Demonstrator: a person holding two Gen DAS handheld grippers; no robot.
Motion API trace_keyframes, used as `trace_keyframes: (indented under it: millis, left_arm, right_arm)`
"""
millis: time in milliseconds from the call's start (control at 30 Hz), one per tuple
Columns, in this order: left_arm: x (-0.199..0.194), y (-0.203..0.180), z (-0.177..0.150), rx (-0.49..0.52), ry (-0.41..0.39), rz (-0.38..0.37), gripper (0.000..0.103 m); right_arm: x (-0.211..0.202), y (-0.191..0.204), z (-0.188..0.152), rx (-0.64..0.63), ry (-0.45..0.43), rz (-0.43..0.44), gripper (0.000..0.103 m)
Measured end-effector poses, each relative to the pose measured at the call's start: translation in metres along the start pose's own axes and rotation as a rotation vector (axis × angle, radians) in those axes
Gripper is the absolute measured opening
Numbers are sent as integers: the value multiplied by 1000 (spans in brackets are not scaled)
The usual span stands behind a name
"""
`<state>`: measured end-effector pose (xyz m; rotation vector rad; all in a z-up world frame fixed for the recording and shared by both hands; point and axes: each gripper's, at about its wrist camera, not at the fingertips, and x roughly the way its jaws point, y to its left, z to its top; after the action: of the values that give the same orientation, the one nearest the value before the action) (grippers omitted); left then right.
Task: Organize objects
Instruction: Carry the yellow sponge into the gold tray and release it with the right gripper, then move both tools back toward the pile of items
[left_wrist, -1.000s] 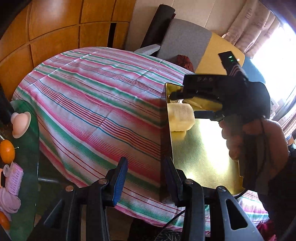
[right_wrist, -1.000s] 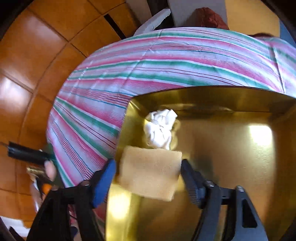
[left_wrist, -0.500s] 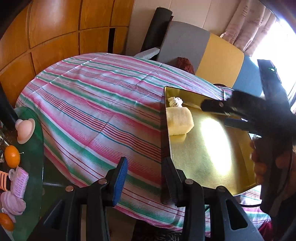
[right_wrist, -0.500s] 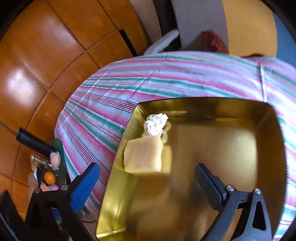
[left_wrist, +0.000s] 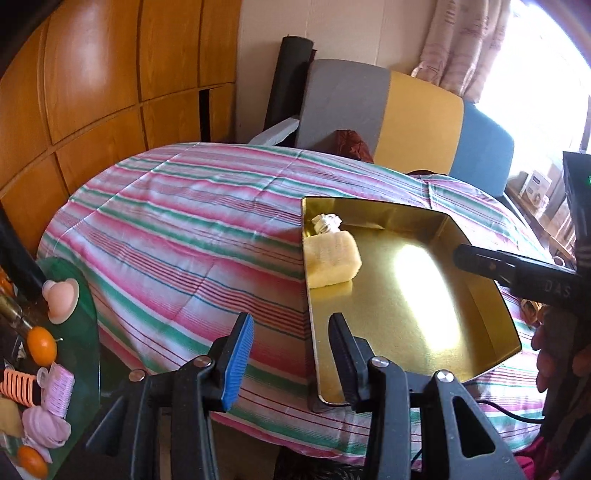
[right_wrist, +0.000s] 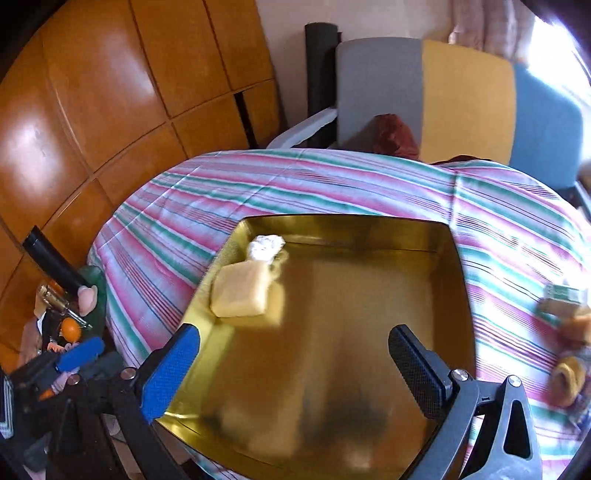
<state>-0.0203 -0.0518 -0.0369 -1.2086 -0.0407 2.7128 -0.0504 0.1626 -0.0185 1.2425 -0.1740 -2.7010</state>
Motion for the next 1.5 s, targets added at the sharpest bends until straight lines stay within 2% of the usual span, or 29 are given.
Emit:
trace_keyframes:
  millis: [200, 300, 433, 500, 567, 633, 800, 933, 1000, 1067, 1133, 1267, 1367, 1500]
  left_arm:
    - [-3, -15, 0, 42, 7, -32, 46]
    - [-3, -24, 0, 63, 14, -50, 54]
    - [0, -33, 0, 66, 28, -79, 54]
    - [6, -36, 2, 53, 67, -76, 54]
    - [13, -38, 4, 17, 110, -106, 54]
    - [15, -43, 7, 17, 122, -132, 53]
    - [13, -73, 10, 96, 112, -183, 53]
    - [14, -108, 14, 173, 124, -227, 53]
    - [15, -125, 16, 213, 132, -251, 53]
    - [18, -145, 17, 250, 144, -282, 53]
    - [20, -166, 18, 286, 155, -311, 53]
    - [23, -214, 17, 366, 169, -372, 53]
    - [28, -250, 16, 432, 184, -423, 53]
    - [39, -282, 12, 471, 229, -456, 53]
  right_arm:
    - [-30, -47, -12, 72, -34, -68, 103]
    - [-46, -76, -19, 108, -53, -120, 103]
    - [-70, -118, -28, 160, -77, -198, 103]
    - [-86, -143, -34, 199, -98, -249, 103]
    - [-102, -170, -40, 249, -123, -300, 103]
    - [-120, -200, -47, 317, -148, -351, 103]
    - [-155, -276, -74, 492, -185, -472, 103]
    - [-167, -325, -103, 637, -206, -531, 103]
    - [-174, -346, -121, 744, -238, -520, 103]
    - [-179, -364, -135, 877, -267, -465, 103]
    - [-187, -374, -144, 951, -307, -454, 103]
    - [-195, -382, -158, 1031, -344, -421, 103]
    - [-193, -383, -161, 1058, -334, -380, 103]
    - [-182, -383, -156, 1044, -298, -345, 103]
